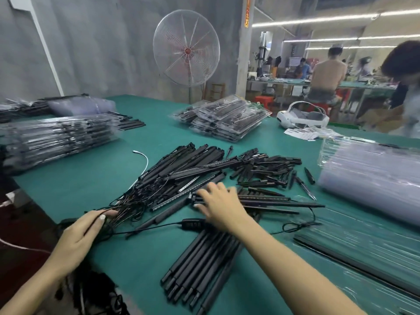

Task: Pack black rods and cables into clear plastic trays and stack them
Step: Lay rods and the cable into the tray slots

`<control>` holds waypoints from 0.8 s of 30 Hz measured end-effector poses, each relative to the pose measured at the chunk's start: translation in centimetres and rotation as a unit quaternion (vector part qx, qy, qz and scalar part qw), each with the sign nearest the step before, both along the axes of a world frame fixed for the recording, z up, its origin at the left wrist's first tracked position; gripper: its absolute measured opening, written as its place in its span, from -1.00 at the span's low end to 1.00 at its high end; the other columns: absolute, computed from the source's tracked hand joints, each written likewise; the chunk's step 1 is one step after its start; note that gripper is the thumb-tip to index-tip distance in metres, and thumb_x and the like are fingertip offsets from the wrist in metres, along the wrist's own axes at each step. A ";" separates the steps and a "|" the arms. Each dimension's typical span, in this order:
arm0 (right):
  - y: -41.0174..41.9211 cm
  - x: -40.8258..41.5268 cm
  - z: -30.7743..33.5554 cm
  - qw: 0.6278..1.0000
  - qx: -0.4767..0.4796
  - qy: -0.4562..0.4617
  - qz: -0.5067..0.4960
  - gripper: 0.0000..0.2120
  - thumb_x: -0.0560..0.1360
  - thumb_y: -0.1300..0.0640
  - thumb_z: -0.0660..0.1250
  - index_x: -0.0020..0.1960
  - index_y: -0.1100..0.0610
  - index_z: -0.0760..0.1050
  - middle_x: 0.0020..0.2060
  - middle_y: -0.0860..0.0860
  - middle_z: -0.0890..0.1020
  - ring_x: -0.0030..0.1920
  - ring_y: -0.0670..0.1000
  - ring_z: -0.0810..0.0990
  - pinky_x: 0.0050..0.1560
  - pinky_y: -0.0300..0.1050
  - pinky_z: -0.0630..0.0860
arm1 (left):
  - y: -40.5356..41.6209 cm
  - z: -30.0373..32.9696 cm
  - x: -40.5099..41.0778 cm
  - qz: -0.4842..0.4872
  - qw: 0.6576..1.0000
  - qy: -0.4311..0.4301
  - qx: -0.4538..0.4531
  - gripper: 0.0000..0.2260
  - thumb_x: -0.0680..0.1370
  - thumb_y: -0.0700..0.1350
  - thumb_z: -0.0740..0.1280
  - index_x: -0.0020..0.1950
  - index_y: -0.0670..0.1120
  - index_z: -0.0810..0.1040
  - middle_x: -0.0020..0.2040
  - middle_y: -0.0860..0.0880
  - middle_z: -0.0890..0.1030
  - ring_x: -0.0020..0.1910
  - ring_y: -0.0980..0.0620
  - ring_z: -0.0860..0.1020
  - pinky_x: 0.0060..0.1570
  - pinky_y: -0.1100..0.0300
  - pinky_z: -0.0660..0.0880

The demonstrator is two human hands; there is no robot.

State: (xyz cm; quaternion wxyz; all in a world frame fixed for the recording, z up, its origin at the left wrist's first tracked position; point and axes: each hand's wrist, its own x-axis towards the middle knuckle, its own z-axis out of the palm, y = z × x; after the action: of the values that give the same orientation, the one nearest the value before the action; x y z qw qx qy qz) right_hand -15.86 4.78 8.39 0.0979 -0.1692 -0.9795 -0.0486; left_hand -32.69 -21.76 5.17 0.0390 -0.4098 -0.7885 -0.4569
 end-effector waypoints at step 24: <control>-9.2 -4.0 1.5 0.970 -0.125 0.131 0.164 -0.72 0.41 0.38 0.20 0.08 0.20 0.51 -0.18 0.22 0.59 -0.12 0.24 0.53 -0.30 -0.05 0.21 | -2.3 0.5 -1.3 -0.046 0.971 0.206 -0.110 -0.61 0.57 -0.27 0.22 0.33 0.10 0.41 0.38 0.05 0.40 0.45 0.09 0.28 0.41 0.00 0.18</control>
State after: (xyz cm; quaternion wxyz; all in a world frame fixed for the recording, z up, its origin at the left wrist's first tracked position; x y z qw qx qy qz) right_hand -19.88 -4.45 9.88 0.2096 -0.0218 -0.9709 0.1134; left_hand -33.98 -24.03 5.64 0.1339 -0.5330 -0.7890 -0.2747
